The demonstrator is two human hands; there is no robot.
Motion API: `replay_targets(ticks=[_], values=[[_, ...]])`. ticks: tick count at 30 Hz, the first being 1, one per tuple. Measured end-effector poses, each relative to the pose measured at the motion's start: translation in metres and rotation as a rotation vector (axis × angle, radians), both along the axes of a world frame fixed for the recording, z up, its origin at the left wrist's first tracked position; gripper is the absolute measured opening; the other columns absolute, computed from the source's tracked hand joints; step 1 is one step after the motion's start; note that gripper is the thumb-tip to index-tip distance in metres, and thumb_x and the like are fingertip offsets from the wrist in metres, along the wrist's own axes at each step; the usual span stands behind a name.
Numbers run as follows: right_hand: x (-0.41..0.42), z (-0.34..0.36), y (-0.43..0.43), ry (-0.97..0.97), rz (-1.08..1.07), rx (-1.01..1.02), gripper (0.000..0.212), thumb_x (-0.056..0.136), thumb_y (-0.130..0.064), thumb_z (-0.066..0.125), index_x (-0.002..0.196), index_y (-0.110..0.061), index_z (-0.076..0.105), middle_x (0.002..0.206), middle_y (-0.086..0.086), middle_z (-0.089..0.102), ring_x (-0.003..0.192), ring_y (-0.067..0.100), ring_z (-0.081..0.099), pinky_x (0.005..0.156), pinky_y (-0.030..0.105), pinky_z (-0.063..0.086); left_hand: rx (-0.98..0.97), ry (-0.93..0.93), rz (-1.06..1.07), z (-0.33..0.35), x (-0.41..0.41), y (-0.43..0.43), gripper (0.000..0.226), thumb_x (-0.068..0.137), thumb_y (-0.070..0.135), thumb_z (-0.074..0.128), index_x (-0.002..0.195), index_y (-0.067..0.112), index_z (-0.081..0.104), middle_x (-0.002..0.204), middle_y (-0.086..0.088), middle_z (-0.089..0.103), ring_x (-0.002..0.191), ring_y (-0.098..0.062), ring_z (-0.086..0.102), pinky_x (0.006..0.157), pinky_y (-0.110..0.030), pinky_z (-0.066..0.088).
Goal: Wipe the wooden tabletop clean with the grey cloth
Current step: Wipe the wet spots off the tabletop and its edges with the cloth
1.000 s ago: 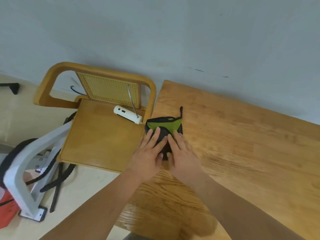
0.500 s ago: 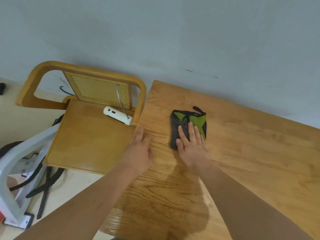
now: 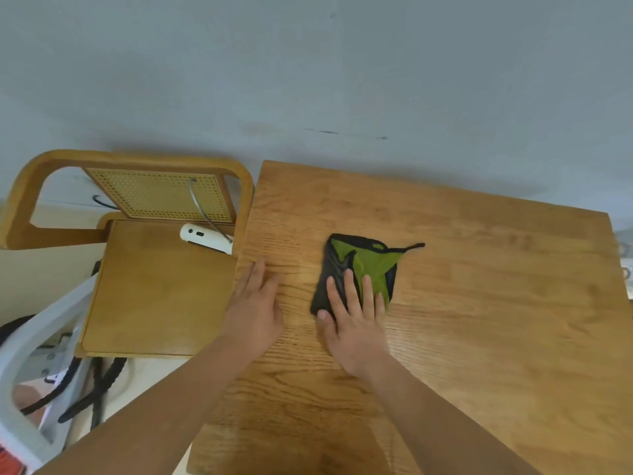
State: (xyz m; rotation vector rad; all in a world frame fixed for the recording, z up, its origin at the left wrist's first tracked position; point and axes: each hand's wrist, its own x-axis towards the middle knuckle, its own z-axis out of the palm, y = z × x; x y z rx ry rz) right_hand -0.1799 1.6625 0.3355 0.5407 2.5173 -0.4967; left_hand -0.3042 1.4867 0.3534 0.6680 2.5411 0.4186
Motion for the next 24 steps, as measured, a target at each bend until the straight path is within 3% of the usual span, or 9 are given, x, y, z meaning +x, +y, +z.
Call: replay_targets(ticks=[3,7,13,16,24], values=[[0.008,0.004,0.06,-0.038,-0.017,0.013,0.063,0.093,-0.068,-0.017,0.152,-0.049,-0.026,0.159,-0.008,-0.045,0.143,0.022,-0.047,0.12,0.044,-0.024,-0.013,-0.016,-0.001,-0.004,0.002,-0.003,0.06,0.101,0.022,0.05,0.158,0.021,0.034,0.172,-0.008,-0.004,0.158,-0.027,0.0,0.127,-0.043,0.015],[-0.001,0.017,0.107,-0.115,-0.324,0.012,0.062,0.103,-0.062,0.003,0.16,-0.044,-0.011,0.166,-0.005,-0.033,0.153,0.026,-0.03,0.126,0.048,-0.013,0.006,-0.049,0.001,-0.005,0.011,-0.007,0.062,0.102,0.027,0.047,0.161,0.025,0.027,0.172,-0.002,-0.011,0.158,-0.021,-0.007,0.128,-0.043,0.014],[-0.054,0.021,0.024,0.063,-0.712,0.055,0.06,0.108,-0.05,0.009,0.165,-0.033,0.007,0.173,-0.002,-0.008,0.158,0.032,-0.012,0.128,0.049,0.001,0.061,-0.041,0.097,-0.004,0.025,-0.053,0.058,0.099,0.02,0.053,0.155,0.022,0.04,0.172,-0.007,0.007,0.157,-0.029,0.009,0.126,-0.047,0.022],[-0.077,0.017,-0.032,0.072,-0.59,0.061,0.061,0.108,-0.05,0.012,0.165,-0.031,0.003,0.173,-0.002,-0.009,0.158,0.034,-0.013,0.128,0.049,0.001,0.055,-0.046,0.162,-0.003,0.032,-0.089,0.06,0.098,0.017,0.053,0.157,0.021,0.038,0.171,-0.011,0.009,0.157,-0.031,0.009,0.126,-0.049,0.022],[-0.027,0.011,-0.139,0.113,0.134,0.001,0.062,0.106,-0.052,0.012,0.165,-0.032,0.004,0.172,-0.004,-0.014,0.156,0.032,-0.022,0.128,0.049,-0.006,0.035,-0.017,0.31,0.004,0.055,-0.146,0.058,0.097,0.004,0.053,0.153,0.009,0.044,0.17,-0.018,0.013,0.155,-0.036,0.014,0.124,-0.048,0.025]])
